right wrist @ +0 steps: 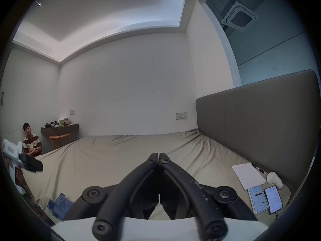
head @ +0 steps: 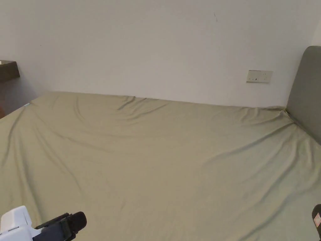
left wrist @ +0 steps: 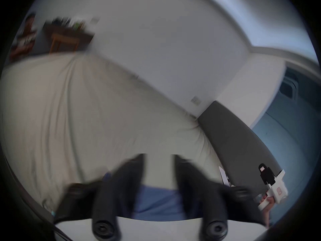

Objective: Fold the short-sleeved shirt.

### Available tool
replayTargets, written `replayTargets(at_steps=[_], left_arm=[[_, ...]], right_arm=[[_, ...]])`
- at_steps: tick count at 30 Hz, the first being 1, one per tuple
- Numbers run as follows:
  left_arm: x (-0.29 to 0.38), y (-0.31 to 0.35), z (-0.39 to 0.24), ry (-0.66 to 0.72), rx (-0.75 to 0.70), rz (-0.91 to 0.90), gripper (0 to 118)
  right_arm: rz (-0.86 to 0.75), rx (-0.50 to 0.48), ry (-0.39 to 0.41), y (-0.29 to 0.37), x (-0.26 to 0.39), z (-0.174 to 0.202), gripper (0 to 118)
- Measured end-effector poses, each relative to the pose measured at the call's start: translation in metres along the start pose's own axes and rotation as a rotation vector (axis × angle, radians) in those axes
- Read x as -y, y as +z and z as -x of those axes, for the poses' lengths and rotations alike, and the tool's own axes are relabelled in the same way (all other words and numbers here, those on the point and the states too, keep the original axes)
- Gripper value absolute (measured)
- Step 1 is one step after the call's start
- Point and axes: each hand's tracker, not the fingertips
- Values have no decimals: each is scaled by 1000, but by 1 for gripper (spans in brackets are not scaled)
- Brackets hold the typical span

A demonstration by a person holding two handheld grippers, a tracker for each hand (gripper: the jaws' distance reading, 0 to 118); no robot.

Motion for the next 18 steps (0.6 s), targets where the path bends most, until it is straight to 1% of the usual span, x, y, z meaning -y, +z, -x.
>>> replayTargets(at_steps=[1, 2, 3, 6, 9, 10, 11, 12, 13, 14, 15, 16, 17, 18], left_arm=[[3, -6, 17, 26, 1, 60, 117], [8, -12, 35, 48, -20, 132, 118], [12, -11, 54, 68, -10, 138, 115], [25, -22, 85, 155, -59, 207, 114], [41, -45, 104, 250, -42, 283, 110], [45, -53, 108, 272, -27, 310, 110], [52, -55, 91, 282, -16, 321, 110], [56, -51, 77, 255, 1, 289, 110], [49, -54, 72, 194, 74, 220, 106], [50, -62, 70, 260, 117, 297, 97], [64, -80, 92, 339, 178, 366, 91], [73, -92, 94, 408, 226, 435, 88], [82, -102, 92, 422, 224, 483, 88], [88, -108, 88, 390, 233, 472, 79]], right_arm=[[11, 2, -3, -1, 2, 0, 0], [25, 2, -6, -2, 3, 0, 0], [36, 2, -9, -3, 5, 0, 0], [70, 8, -4, -6, 10, 4, 0], [98, 5, -8, -8, 13, 8, 0], [103, 4, -6, -9, 13, 10, 1], [108, 5, 0, -9, 13, 12, 1], [111, 6, 7, -9, 13, 14, 0], [112, 6, 11, -9, 12, 15, 0], [112, 4, 11, -9, 11, 17, 0], [113, 2, 10, -9, 10, 18, 0], [112, 0, 8, -9, 10, 19, 1], [110, -1, 8, -9, 10, 21, 1], [108, -1, 12, -9, 9, 23, 0]])
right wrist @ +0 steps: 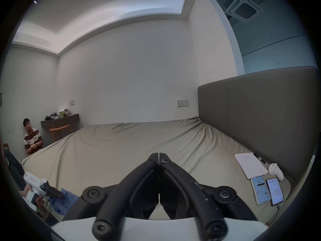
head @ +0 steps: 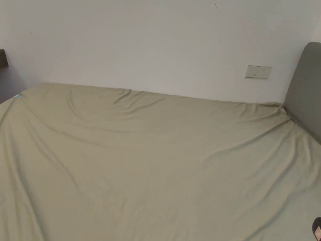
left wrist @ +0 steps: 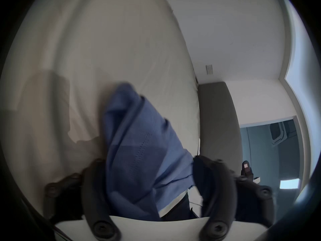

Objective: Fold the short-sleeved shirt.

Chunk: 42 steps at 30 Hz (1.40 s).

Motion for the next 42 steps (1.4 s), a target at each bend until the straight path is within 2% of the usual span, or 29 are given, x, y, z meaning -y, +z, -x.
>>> replayTargets(at_steps=[1, 3, 4, 6, 8, 11, 17, 19, 21, 24, 28, 31, 35, 36, 37, 38, 40, 41, 42], left_arm=[[9, 6, -25, -29, -4, -21, 61], [12, 1, -34, -41, -110, -57, 26], [12, 1, -33, -32, -145, -64, 15], [9, 15, -32, 12, -73, -64, 14], [8, 32, -41, -23, -141, -113, 12], [5, 65, -54, -64, -156, -198, 10], [-20, 145, -39, -65, -384, -365, 10], [-17, 154, -55, -113, -414, -372, 10], [-22, 157, -63, -229, -430, -364, 10], [-10, 134, -107, -373, -413, -321, 10], [13, 72, -142, -491, -394, -215, 10], [36, 9, -153, -590, -524, -122, 10], [72, -72, -144, -735, -769, 0, 10], [78, -87, -137, -770, -814, 2, 12], [86, -97, -133, -786, -826, -2, 27], [90, -103, -130, -794, -840, 4, 47], [93, -97, -137, -778, -766, -4, 90], [95, -86, -148, -758, -726, -15, 101], [94, -74, -156, -750, -687, -51, 103]], right_arm=[[-1, -1, 3, 0, -1, 1, 0], [-3, -7, 7, 2, -3, 4, 0], [-3, -10, 12, 2, -4, 5, 1], [-7, -14, 27, 3, -6, 6, 1], [-11, -11, 35, 4, -10, 5, 0], [-29, -10, 25, 7, -14, 3, 0], [-44, -15, 2, 11, -11, -2, 1], [-41, -17, -7, 10, -7, -3, 0], [-39, -30, -29, 10, -4, -3, 0], [-38, -43, -36, 11, -3, -2, 0], [-50, -60, -46, 18, -1, -5, 0], [-54, -59, -54, 25, 3, -12, 0], [-52, -31, -66, 37, 7, -24, 0], [-49, -22, -72, 39, 8, -27, 1], [-47, -16, -78, 40, 10, -30, 1], [-43, -7, -82, 42, 11, -33, 0], [-38, 8, -83, 45, 14, -37, 0], [-35, 13, -85, 45, 14, -39, 1], [-31, 17, -89, 45, 15, -41, 0]])
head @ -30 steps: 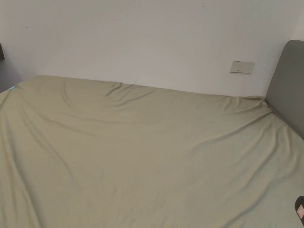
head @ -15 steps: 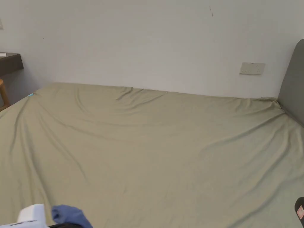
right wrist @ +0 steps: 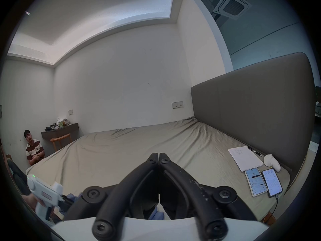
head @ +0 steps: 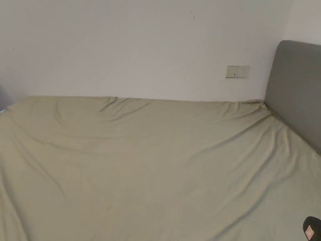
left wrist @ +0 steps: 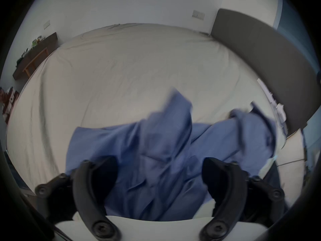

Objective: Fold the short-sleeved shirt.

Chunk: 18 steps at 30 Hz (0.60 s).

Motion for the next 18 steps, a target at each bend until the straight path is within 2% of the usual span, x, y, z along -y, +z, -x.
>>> replayTargets(at_steps=[2, 3, 5, 6, 9, 12, 15, 18], left_arm=[[-7, 28, 10, 54, 6, -119, 94], [-12, 45, 19, 86, -19, -203, 82], [-13, 65, 33, 150, -64, -346, 22], [-13, 67, 39, 163, -106, -379, 2], [-8, 49, 48, 136, -186, -254, 1], [10, 17, 28, 118, -70, -116, 1], [28, -19, -5, 43, 24, -11, 1], [35, -34, -41, -35, 18, 3, 1]], right_arm=[[4, 5, -8, -2, 1, -2, 0], [6, 7, -12, -3, 2, -2, 1], [7, 6, -21, -4, 2, 0, 1], [8, 3, -24, -4, 3, 1, 1], [20, -12, -18, -8, 7, 5, 0], [32, -27, -12, -8, 11, 8, 1], [42, -28, -12, -8, 12, 8, 0], [46, -19, -9, -6, 11, 6, 0]])
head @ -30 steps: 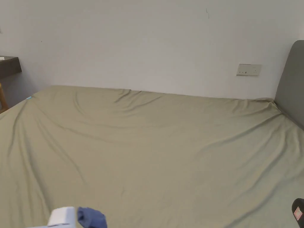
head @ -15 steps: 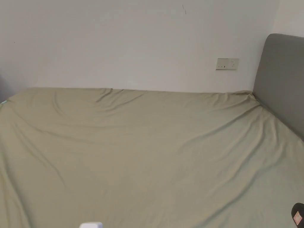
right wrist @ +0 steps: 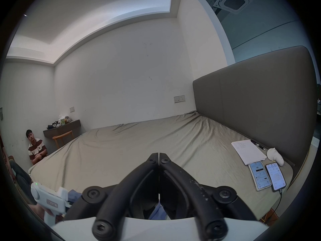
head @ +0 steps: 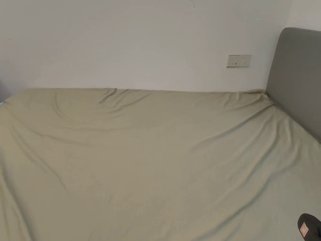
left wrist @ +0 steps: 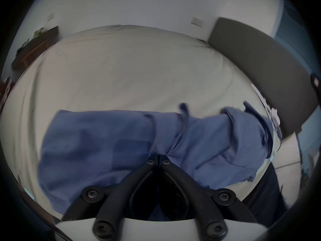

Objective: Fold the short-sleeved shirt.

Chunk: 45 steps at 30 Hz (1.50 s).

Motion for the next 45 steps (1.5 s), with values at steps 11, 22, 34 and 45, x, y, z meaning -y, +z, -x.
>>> replayTargets(at_steps=[11, 22, 34, 45], left_arm=[[-31, 28, 40, 230, 272, -81, 3], [5, 55, 240, 768, 433, -147, 116], [22, 9, 165, 858, 591, 51, 38], [13, 103, 225, 805, 302, -152, 14]], right_arm=[[-7, 37, -2, 2, -5, -5, 0], [30, 9, -11, -12, 1, 8, 1], [31, 4, 5, -7, -7, 14, 1], [1, -29, 11, -11, -13, 20, 1]])
